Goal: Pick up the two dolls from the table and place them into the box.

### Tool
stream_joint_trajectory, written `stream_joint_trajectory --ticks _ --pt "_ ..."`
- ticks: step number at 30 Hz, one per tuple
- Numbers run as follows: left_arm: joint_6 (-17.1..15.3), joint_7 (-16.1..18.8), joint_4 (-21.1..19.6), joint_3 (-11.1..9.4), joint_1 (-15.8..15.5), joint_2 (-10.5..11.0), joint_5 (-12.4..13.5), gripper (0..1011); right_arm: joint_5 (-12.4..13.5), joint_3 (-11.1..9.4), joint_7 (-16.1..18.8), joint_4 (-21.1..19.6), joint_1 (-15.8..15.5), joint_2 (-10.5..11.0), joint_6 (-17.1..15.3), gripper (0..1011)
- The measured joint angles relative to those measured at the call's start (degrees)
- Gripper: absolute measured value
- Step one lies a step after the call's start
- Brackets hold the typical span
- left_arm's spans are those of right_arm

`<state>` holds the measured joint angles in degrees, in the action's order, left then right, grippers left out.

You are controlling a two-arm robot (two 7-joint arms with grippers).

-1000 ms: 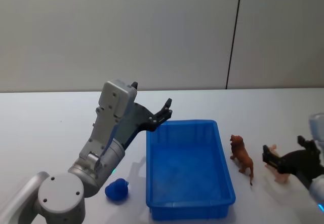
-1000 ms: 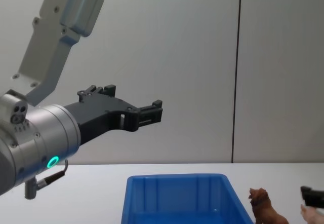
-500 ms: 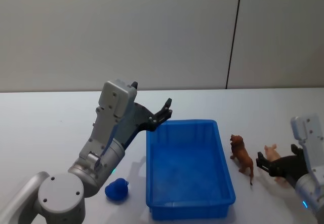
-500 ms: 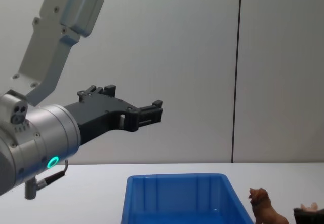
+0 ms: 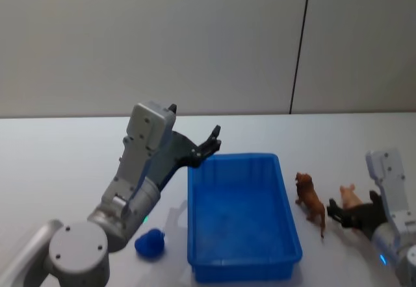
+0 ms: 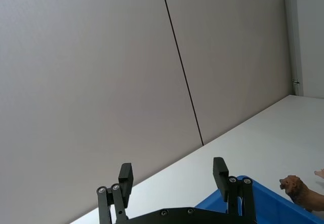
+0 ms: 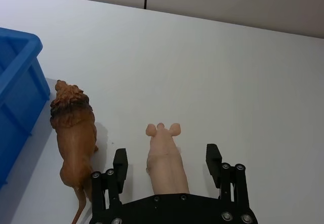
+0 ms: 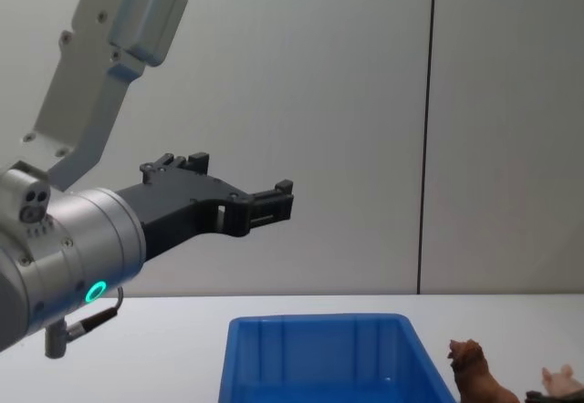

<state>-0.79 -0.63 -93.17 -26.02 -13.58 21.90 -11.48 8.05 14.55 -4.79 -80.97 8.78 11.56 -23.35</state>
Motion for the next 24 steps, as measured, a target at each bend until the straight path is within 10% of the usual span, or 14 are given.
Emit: stream_joint_trajectory --ticks 24 --pt "0.0 0.0 0.0 0.0 0.0 0.0 0.0 1001 -0.1 0.0 0.0 2.7 1.4 -1.0 -0.8 376"
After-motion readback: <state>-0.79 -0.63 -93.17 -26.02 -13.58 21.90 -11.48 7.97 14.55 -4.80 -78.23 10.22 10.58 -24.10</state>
